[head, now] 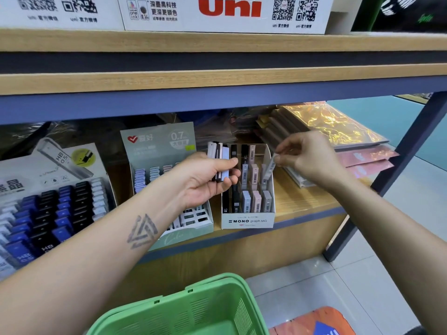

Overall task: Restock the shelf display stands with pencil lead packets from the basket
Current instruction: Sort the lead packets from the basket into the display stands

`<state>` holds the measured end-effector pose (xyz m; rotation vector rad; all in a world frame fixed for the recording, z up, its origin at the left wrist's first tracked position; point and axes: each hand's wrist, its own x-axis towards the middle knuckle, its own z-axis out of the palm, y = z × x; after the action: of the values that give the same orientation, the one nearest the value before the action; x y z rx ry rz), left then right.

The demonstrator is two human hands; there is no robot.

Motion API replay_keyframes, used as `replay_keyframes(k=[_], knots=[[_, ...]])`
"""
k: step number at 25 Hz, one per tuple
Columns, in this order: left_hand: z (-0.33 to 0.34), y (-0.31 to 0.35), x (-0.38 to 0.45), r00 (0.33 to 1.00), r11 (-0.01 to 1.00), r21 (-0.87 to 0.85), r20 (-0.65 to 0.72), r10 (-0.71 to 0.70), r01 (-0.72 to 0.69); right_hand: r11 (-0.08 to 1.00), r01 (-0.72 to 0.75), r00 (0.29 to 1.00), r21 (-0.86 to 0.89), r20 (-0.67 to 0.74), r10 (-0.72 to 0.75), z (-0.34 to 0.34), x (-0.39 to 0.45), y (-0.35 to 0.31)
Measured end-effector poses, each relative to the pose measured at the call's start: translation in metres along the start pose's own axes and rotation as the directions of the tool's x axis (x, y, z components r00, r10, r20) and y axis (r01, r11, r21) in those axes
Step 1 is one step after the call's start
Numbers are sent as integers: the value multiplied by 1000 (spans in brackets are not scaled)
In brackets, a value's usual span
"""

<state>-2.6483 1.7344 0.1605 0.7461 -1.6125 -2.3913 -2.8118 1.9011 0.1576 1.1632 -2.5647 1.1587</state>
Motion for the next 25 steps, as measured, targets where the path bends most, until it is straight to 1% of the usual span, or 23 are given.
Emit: replay_keyframes(k=[1, 6, 12, 15, 17, 21, 23, 24, 25], knots=[[0, 0, 0, 1000, 1000, 5, 1, -4, 4, 998, 25, 1000, -49, -4, -26, 5, -1, 2], [-1, 0, 0, 1000, 1000, 10, 3, -7, 7, 985, 107, 994, -138, -22, -111, 17, -6, 5], [-3, 0, -2, 1000, 1000, 18, 19, -6, 6, 974, 132, 991, -186, 43, -126, 24, -7, 8], [-4, -1, -1, 1000, 1000, 26, 27, -10, 9, 949, 202, 979, -242, 60, -193, 29, -6, 10], [-4, -2, -1, 999, 999, 33, 30, -20, 19, 938, 225, 974, -264, 71, -213, 31, -6, 9], [-4, -5, -2, 999, 999, 41, 44, -31, 29, 949, 198, 979, -247, 86, -182, 29, -7, 10], [-2, -6, -4, 997, 999, 23, 63, -43, 42, 962, 157, 988, -225, 39, -153, 28, -8, 8], [-2, -6, -5, 996, 999, 3, 72, -52, 52, 973, 132, 991, -187, 10, -132, 27, -7, 5], [-1, -7, -5, 995, 998, -24, 76, -60, 62, 991, 100, 995, -90, -1, -101, 26, -7, 1]])
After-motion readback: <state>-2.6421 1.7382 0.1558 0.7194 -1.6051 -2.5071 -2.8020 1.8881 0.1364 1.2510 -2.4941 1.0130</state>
